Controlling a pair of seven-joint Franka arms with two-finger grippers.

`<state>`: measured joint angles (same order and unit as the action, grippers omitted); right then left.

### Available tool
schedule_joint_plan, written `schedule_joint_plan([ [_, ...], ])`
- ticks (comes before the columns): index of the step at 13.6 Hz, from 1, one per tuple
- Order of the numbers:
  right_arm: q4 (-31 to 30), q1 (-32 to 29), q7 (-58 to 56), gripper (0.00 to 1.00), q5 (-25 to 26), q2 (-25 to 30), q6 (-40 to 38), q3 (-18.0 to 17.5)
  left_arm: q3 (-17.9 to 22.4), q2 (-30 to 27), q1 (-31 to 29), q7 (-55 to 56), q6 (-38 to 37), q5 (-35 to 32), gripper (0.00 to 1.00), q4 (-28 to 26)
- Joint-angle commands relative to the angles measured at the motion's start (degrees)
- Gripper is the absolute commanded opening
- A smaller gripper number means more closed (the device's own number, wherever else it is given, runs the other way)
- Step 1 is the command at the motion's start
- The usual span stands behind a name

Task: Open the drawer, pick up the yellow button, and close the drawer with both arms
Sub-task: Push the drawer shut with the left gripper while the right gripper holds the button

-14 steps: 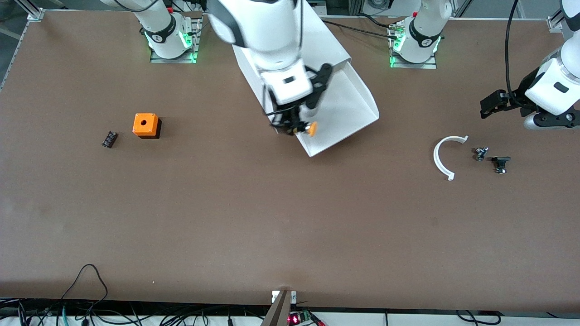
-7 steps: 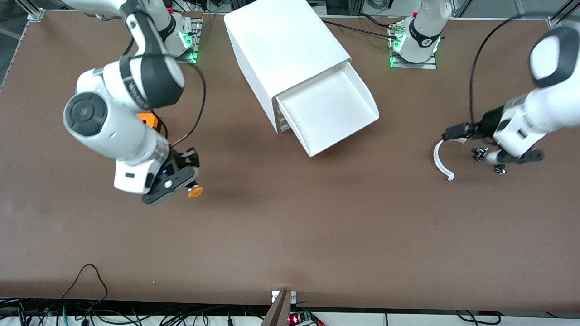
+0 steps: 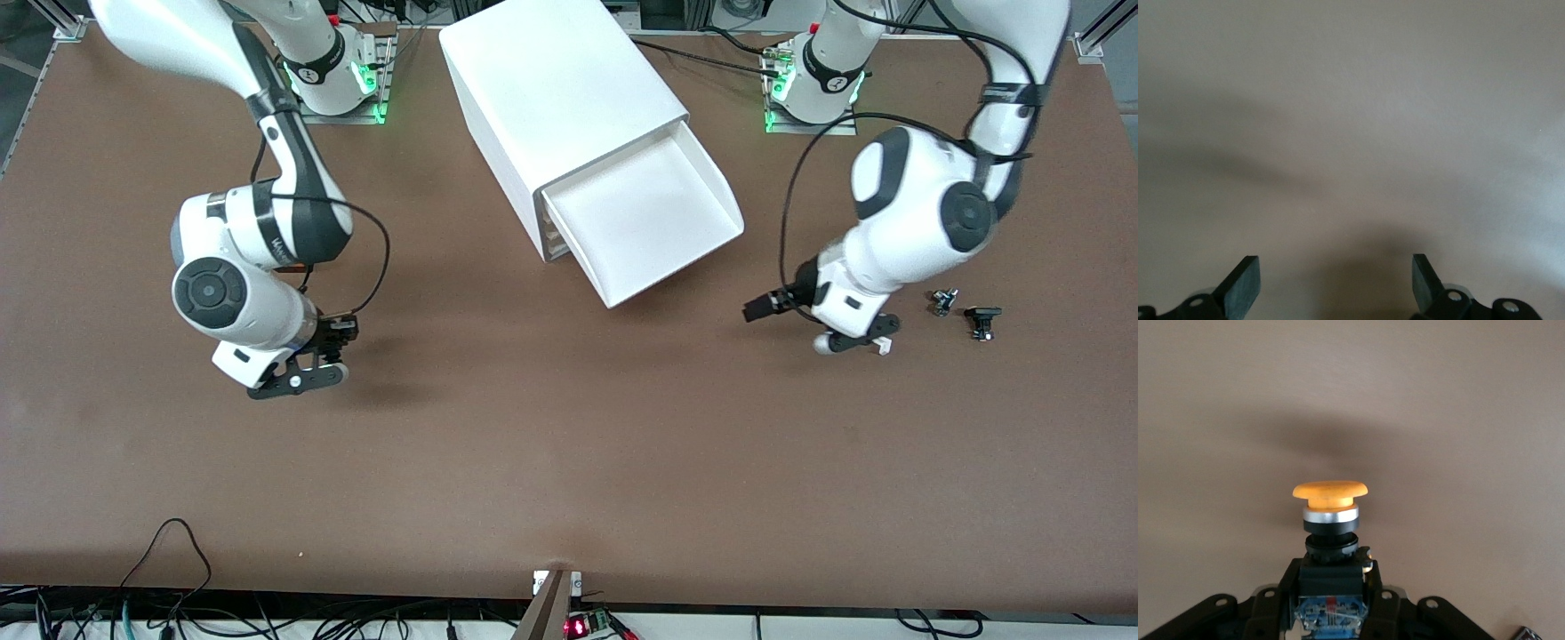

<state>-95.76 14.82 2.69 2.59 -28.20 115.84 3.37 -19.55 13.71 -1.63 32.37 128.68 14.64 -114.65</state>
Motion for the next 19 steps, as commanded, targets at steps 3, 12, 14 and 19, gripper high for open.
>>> schedule_joint_plan([
  [3,-12.6,-3.7,-0.4,0.31,0.9,1.7,13.5,-0.7,-4.7,-4.0,2.8,14.6,1.8,0.1,1.00,-4.5],
  [12,-22.9,-6.7,-7.2,0.70,0.8,1.0,30.8,-0.7,-18.6,-7.4,4.3,31.2,1.9,-3.0,1.00,-11.0],
  [14,-19.7,-6.7,-6.5,1.00,0.6,1.7,25.6,-1.0,-21.4,-7.5,4.3,33.3,1.9,-3.0,1.00,-11.7],
  [19,-7.0,-6.6,-1.9,1.00,-0.4,3.4,6.2,-1.5,-26.4,-8.4,4.3,36.9,1.4,-3.0,1.00,-12.3],
])
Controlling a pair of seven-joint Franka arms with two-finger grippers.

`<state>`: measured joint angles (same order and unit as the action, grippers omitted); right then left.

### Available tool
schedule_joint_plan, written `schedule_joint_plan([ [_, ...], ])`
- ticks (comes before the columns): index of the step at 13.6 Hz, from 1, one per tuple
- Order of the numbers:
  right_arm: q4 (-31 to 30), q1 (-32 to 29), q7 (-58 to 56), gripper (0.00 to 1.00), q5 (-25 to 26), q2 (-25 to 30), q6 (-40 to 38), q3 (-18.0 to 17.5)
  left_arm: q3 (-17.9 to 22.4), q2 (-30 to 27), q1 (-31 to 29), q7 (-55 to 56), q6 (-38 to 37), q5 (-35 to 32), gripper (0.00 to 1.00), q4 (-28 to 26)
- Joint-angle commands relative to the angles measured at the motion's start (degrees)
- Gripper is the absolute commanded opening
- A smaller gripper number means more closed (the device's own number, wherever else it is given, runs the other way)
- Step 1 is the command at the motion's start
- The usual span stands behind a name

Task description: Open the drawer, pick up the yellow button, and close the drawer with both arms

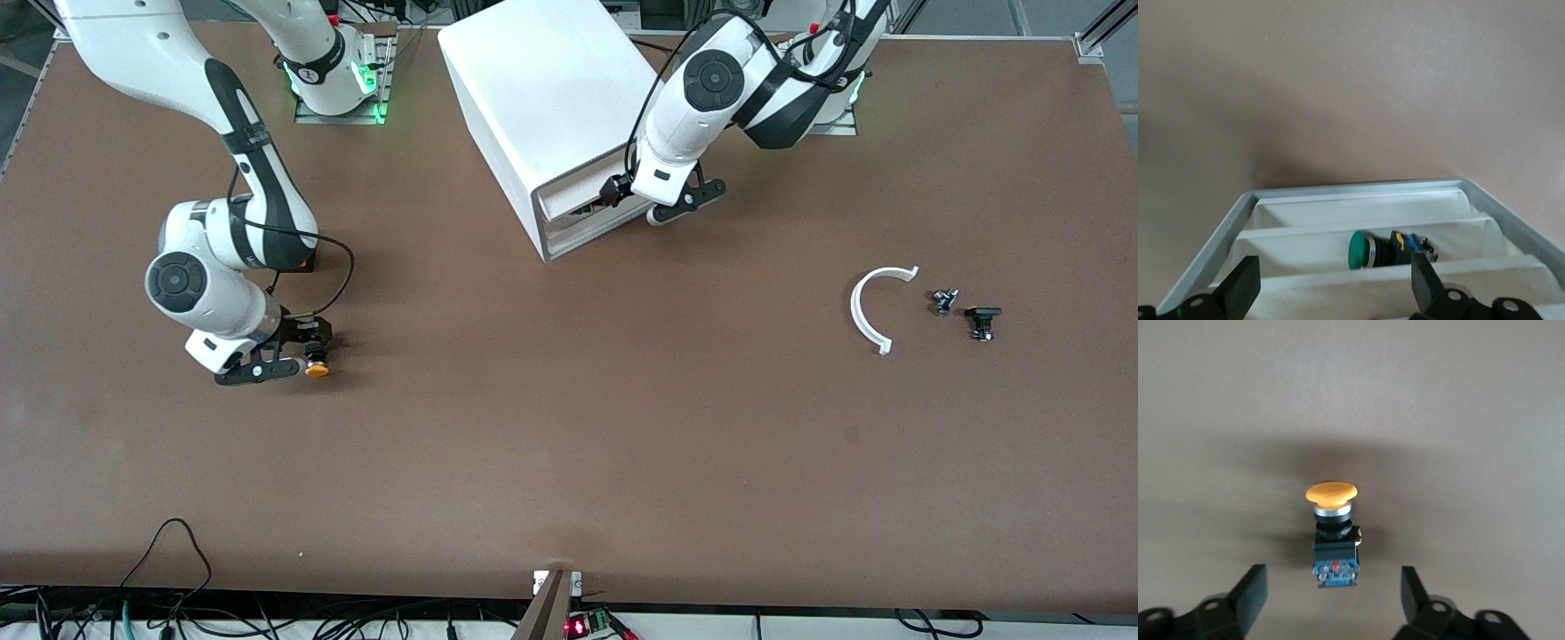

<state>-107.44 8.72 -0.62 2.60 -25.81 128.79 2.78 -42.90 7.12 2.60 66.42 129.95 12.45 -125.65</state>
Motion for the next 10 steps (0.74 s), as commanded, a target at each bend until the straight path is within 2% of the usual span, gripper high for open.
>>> schedule_joint_plan([
  [1,7.7,-0.5,1.4,1.00,-1.2,1.3,-10.7,-1.0,-4.0,-1.8,0.0,4.0,0.1,-0.8,1.00,-1.8],
  [4,14.7,-0.2,1.5,1.00,-1.3,1.4,-18.9,-1.3,-5.2,-1.8,0.0,4.9,0.1,-0.8,1.00,-2.1],
  [6,18.4,0.2,1.6,1.00,-1.4,1.8,-23.1,-2.4,-2.9,-1.8,-2.2,4.0,0.5,-0.8,1.00,-1.4],
  [7,21.0,0.2,2.3,1.00,-1.4,1.9,-25.3,-3.6,0.8,-1.8,-3.9,3.3,0.4,-1.5,1.00,-0.4],
  [8,23.2,0.2,5.3,1.00,-1.3,2.0,-27.9,-5.0,5.4,-1.9,-4.4,-2.1,-0.2,-3.3,1.00,1.7],
  [10,28.0,0.3,10.0,1.00,-0.9,2.2,-35.1,-6.6,14.5,-2.7,-4.5,-18.7,-5.5,-5.1,1.00,5.8],
])
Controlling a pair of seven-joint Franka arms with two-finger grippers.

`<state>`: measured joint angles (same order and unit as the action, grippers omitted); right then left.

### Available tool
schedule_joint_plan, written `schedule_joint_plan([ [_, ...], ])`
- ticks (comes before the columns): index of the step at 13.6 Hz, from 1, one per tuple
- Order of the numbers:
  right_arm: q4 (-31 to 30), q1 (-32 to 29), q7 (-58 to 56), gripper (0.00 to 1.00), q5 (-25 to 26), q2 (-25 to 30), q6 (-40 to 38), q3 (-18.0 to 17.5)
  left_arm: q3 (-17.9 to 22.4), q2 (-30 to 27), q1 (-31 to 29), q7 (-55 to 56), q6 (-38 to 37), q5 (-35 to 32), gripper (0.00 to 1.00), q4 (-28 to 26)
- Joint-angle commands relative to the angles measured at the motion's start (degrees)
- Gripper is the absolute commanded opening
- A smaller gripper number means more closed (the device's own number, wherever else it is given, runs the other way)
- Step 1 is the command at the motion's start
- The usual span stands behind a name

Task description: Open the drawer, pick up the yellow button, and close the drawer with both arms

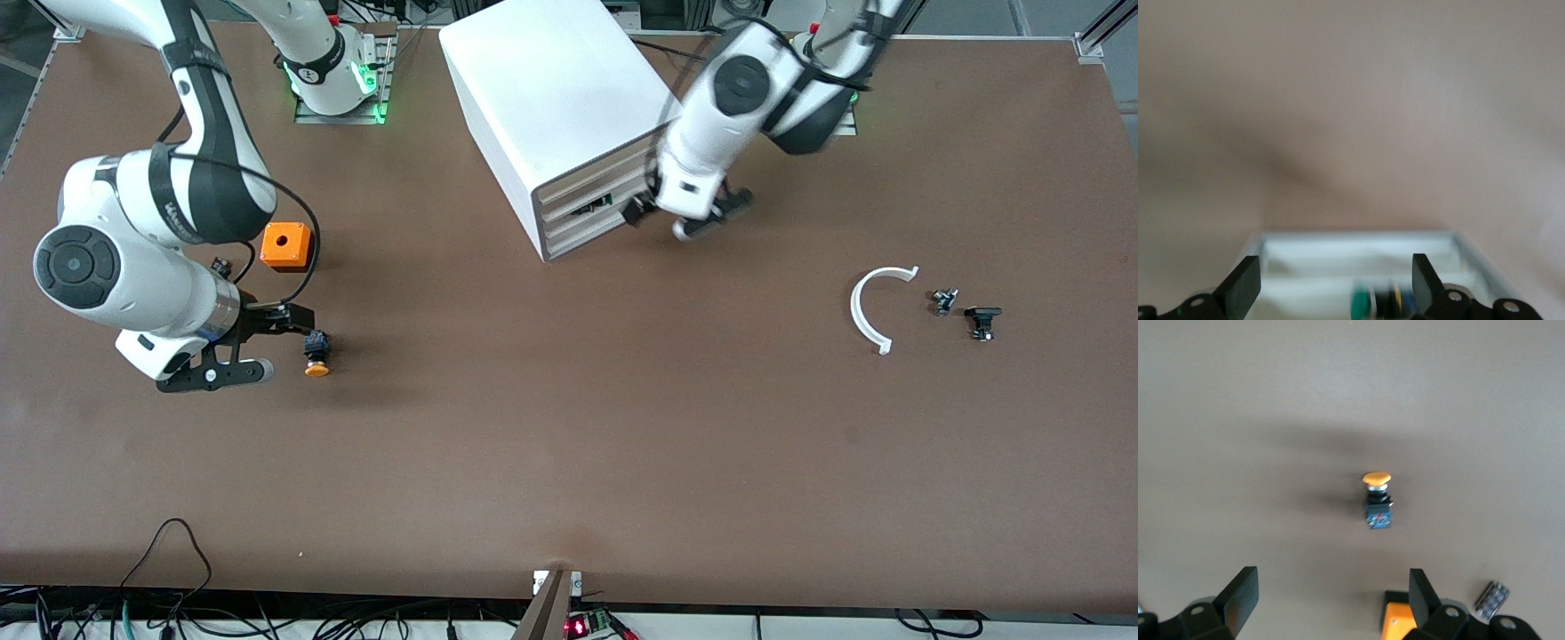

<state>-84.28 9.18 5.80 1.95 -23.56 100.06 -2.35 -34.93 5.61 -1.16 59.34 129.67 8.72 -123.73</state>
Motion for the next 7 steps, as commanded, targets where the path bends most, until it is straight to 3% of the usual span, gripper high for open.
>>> schedule_joint_plan([
  [1,6.3,0.0,4.0,1.00,0.2,0.6,-9.6,-2.5,12.1,-1.6,-1.0,-20.5,-9.8,-1.4,1.00,7.7],
  [5,7.9,-1.6,3.3,1.00,2.8,7.0,-11.9,0.3,25.1,-4.4,-3.1,-47.4,-30.5,-2.5,1.00,21.6],
  [7,7.7,-1.7,3.6,1.00,7.6,8.2,-13.0,2.1,26.1,-4.6,-3.3,-50.1,-36.2,-7.4,1.00,26.7],
])
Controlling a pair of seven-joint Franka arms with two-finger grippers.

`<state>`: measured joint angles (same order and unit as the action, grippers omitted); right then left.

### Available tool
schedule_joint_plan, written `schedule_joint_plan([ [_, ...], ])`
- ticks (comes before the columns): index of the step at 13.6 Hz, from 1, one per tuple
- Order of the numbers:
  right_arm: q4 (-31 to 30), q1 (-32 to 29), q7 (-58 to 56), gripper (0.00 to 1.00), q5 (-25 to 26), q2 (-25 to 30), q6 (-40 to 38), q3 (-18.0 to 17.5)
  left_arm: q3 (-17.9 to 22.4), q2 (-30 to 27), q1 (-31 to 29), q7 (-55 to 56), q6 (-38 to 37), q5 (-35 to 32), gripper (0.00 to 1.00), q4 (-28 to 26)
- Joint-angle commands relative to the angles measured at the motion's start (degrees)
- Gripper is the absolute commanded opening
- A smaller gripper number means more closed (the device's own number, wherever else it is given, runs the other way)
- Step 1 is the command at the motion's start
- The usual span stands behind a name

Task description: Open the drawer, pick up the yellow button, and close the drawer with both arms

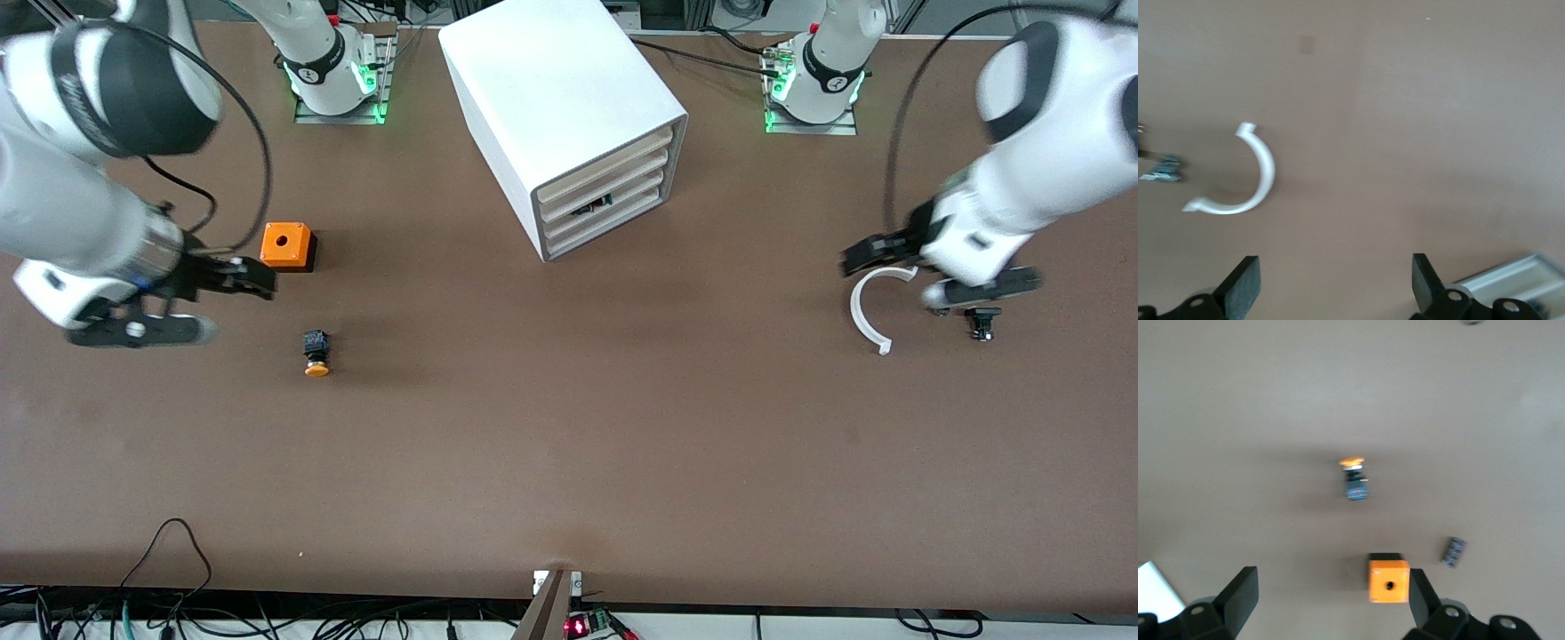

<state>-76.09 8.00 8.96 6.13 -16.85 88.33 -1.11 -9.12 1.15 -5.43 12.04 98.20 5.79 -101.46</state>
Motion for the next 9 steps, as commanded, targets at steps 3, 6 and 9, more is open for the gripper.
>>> schedule_joint_plan([
  [3,-1.3,-3.8,0.3,1.00,3.1,3.0,-1.7,2.8,0.2,-2.9,0.3,-3.0,-5.7,-6.4,1.00,4.9],
  [6,-10.4,-4.9,0.1,1.00,2.1,9.6,-0.6,3.0,-0.2,-4.1,-0.2,-2.9,-6.7,-5.8,1.00,4.9],
  [9,-22.7,-4.9,-0.8,1.00,-0.8,18.2,5.1,4.7,0.1,-4.1,-0.3,-2.9,-6.7,-4.4,1.00,5.0],
])
